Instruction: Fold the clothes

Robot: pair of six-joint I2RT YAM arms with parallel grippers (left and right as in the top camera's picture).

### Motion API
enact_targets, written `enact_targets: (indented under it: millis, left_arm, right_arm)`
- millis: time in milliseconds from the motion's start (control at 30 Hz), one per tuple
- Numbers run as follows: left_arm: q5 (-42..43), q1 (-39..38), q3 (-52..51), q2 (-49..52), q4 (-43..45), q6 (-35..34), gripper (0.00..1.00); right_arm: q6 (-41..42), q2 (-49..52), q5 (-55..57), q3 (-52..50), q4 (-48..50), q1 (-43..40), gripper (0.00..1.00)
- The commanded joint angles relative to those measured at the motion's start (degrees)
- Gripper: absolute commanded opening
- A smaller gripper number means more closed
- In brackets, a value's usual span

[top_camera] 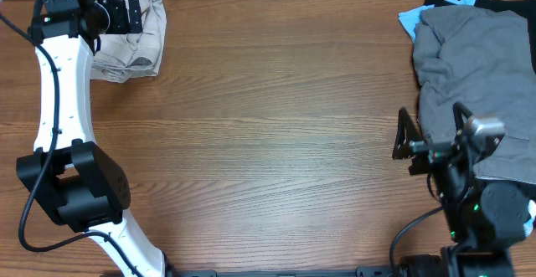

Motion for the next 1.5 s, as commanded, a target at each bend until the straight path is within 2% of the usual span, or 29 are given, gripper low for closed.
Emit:
enact_targets:
  millis: [0, 367, 667, 867, 967, 1467]
  left_arm:
    - [0.7, -0.5, 0.1, 0.6, 0.1, -0.8, 1.0]
    - [0.7, -0.5, 0.1, 0.6, 0.1, -0.8, 1.0]
    - [0.7, -0.5, 0.1, 0.6, 0.1, -0.8, 1.0]
    - [0.7, -0.5, 0.1, 0.6, 0.1, -0.8, 1.0]
    - [0.7, -0.5, 0.1, 0.6, 0.1, -0.8, 1.0]
    - [0.7, -0.5, 0.1, 0.6, 0.0, -0.8, 1.0]
  right_arm:
    - [0.0, -5.6, -1.0, -7.3, 3.8, -0.2, 1.0]
    - [0.0, -18.4, 0.1, -24.4, 14.4, -0.2, 1.0]
    - [-0.1, -24.4, 3.0, -32.3, 17.7, -0.2, 1.0]
    - [-0.1, -24.4, 4.8, -32.3, 13.9, -0.2, 1.0]
    - [0.0, -24.4, 4.3, -32.3, 8.0, -0.2, 1.0]
    - [0.0, -24.4, 4.5, -32.3, 8.1, -0.2, 1.0]
